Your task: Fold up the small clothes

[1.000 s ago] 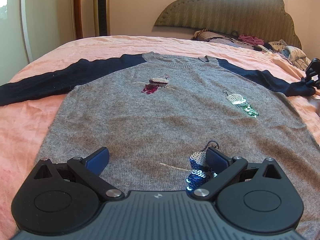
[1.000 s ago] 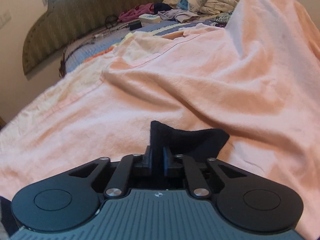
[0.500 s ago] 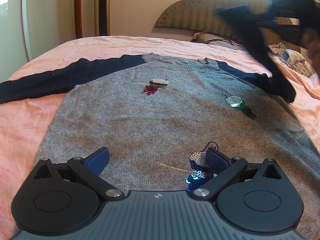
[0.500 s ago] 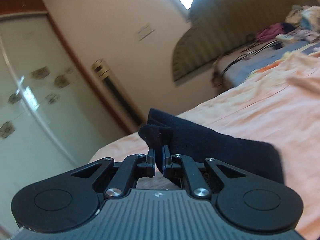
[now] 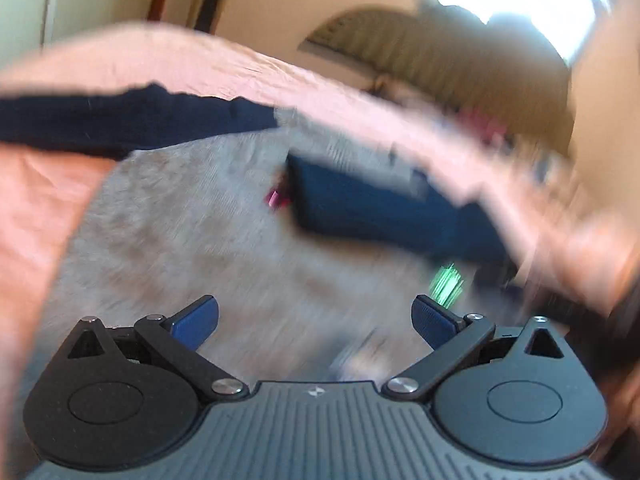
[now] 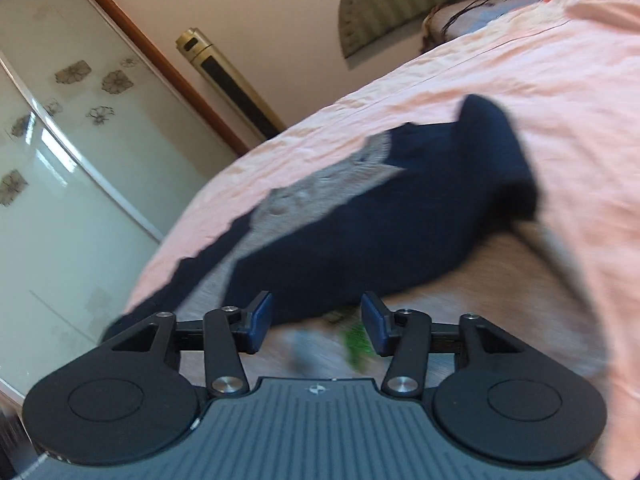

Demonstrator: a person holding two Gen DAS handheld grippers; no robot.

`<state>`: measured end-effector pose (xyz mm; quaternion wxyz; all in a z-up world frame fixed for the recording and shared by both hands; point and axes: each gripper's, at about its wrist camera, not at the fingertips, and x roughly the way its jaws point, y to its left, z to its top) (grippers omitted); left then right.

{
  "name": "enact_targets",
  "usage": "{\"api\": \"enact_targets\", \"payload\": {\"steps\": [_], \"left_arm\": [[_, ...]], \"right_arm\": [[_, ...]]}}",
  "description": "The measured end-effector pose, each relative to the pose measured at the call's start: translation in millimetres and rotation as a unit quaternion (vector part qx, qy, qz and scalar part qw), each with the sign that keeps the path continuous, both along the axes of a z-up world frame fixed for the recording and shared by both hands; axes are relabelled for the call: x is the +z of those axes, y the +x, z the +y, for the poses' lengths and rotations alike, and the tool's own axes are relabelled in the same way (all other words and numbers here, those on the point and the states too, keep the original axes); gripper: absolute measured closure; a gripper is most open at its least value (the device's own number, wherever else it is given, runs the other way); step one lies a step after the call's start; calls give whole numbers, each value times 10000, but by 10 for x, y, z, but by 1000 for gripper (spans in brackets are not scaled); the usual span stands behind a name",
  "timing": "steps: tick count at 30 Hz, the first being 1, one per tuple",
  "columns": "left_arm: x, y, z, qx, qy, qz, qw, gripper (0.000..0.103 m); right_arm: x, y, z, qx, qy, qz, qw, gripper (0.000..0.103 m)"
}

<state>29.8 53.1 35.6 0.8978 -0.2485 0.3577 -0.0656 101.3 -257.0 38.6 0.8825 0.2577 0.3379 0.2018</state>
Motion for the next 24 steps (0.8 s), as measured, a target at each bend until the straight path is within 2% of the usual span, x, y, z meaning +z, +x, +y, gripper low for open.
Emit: {"api": "enact_targets", "payload": {"steps": [1, 2, 3, 4, 6, 7, 9, 10, 11, 12, 14, 16, 18, 20, 22, 24], "left_arm": [[31, 139, 95, 113, -444, 47, 9989, 0], [19, 286, 164, 125, -860, 102, 9962, 0], [-34, 469, 220, 4, -1295, 197, 9914, 0], [-112, 642, 243, -65, -1598, 370, 9864, 0], [-264, 923, 217, 104, -1746, 895, 9805, 1], [-270, 1006, 162, 23, -1694, 830, 9820, 0], [-211, 1130, -8, -142, -1203, 752, 9898, 12], [-195, 1194, -97, -205, -894, 805, 9925, 46], [-178, 1262, -190, -223, -480, 894, 9946, 91], [-182, 1319, -271, -235, -94, 1000, 9947, 93], [-99, 1346, -356, -263, 303, 837, 9957, 93], [104, 1287, -460, -328, 830, 362, 9954, 93], [345, 1205, -449, -321, 1072, -189, 9935, 93], [476, 1173, -343, -165, 1281, -445, 9906, 93], [451, 1159, -203, -50, 1418, -346, 9893, 93], [251, 1209, -92, 56, 1706, 88, 9853, 93]], "right_arm": [[-57, -52, -53, -68, -94, 7, 9999, 42], [-155, -95, -97, -113, -173, -39, 9998, 44], [-218, -163, -121, -73, -146, -308, 9994, 45], [-247, -192, -130, -86, -92, -374, 9992, 45], [-235, -176, -121, -82, -62, -365, 9993, 40], [-238, -179, -123, -56, -53, -389, 9992, 38], [-243, -168, -148, -28, 29, -390, 9992, 36], [-256, -152, -166, -33, 115, -378, 9992, 36], [-270, -141, -190, -38, 207, -365, 9991, 36], [-282, -131, -212, -42, 303, -350, 9989, 36], [-286, -115, -226, -44, 379, -340, 9987, 36], [-286, -128, -211, -22, 356, -360, 9987, 34], [-287, -127, -210, -5, 364, -368, 9987, 33], [-288, -129, -212, 7, 380, -374, 9986, 32], [-288, -138, -222, 19, 390, -379, 9985, 31], [-287, -138, -222, 28, 397, -384, 9985, 31]]}}
